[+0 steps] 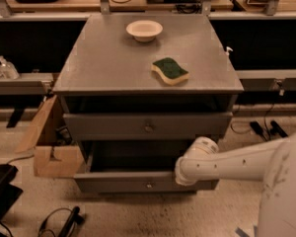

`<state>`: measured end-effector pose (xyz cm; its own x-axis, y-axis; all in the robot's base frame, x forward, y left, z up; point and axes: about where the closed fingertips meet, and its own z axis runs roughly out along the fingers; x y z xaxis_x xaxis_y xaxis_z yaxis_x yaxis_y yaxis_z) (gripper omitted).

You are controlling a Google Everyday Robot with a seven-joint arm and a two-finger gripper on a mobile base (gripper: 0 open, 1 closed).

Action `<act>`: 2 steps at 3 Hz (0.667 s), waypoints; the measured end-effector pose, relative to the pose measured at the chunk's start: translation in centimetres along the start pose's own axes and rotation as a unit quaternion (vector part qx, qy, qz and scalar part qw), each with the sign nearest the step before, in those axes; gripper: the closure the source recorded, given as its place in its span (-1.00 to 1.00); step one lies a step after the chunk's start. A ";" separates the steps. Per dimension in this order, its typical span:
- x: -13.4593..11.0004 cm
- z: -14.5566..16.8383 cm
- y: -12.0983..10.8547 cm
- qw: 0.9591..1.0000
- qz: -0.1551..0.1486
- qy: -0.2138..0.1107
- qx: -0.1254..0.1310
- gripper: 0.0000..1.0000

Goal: Open middle drawer

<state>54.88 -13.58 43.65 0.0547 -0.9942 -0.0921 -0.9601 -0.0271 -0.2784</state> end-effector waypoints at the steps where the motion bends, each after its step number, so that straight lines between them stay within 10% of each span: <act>1: 0.0 0.0 -0.1 1.000 0.000 0.000 0.000 1.00; 2: 0.0 0.1 0.0 1.000 0.000 0.000 -0.001 0.63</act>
Offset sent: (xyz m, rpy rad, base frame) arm 0.0007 0.0000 -0.0001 0.0000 0.0000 0.0000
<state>54.88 -13.56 43.53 0.0552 -0.9942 -0.0921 -0.9607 -0.0277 -0.2764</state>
